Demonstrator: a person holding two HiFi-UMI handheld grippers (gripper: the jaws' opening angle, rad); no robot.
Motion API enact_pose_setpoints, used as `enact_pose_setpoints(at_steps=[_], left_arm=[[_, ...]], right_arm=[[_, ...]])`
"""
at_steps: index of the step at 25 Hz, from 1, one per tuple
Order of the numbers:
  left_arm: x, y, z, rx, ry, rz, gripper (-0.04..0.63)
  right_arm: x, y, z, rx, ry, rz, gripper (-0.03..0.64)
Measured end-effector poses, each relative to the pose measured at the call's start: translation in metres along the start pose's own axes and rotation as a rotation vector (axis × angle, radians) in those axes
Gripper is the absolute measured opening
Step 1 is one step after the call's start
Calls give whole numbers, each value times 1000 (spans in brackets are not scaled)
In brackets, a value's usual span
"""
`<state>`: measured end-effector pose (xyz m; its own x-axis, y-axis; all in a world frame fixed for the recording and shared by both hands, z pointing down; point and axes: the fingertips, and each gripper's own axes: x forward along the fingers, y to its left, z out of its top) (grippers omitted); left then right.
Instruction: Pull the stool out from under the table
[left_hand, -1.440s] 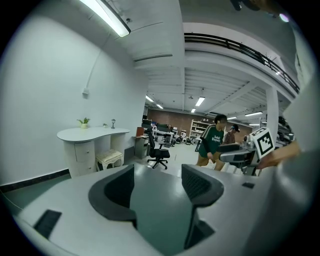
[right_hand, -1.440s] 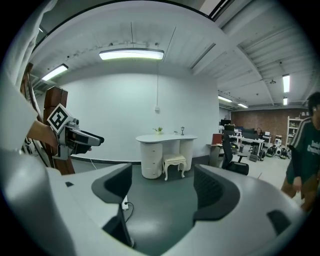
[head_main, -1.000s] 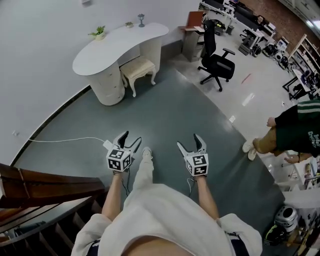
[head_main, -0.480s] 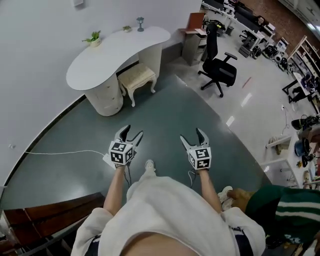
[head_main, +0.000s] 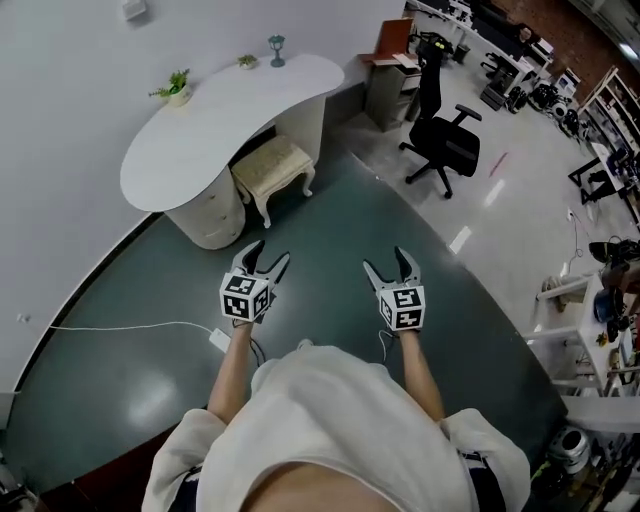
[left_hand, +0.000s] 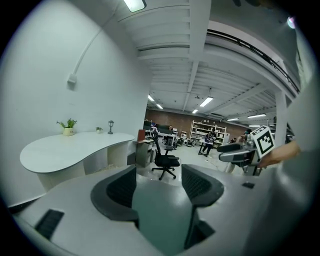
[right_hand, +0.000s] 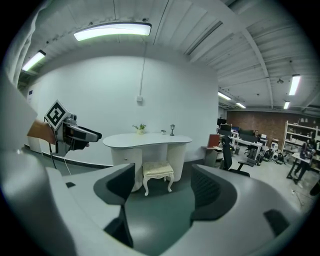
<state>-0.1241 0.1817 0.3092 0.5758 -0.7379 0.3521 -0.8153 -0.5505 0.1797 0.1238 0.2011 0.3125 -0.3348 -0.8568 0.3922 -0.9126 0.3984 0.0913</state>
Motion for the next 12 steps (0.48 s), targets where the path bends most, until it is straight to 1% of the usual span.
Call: enact_pose_setpoints(at_steps=[6,12], left_arm=[[44,32,18,-4,7,-8,274],[88,45,23,-13,26,-23,274]], right_arm=[[47,-22,11,10,10,-11,330],[78,-48,7,24,30,-22,327]])
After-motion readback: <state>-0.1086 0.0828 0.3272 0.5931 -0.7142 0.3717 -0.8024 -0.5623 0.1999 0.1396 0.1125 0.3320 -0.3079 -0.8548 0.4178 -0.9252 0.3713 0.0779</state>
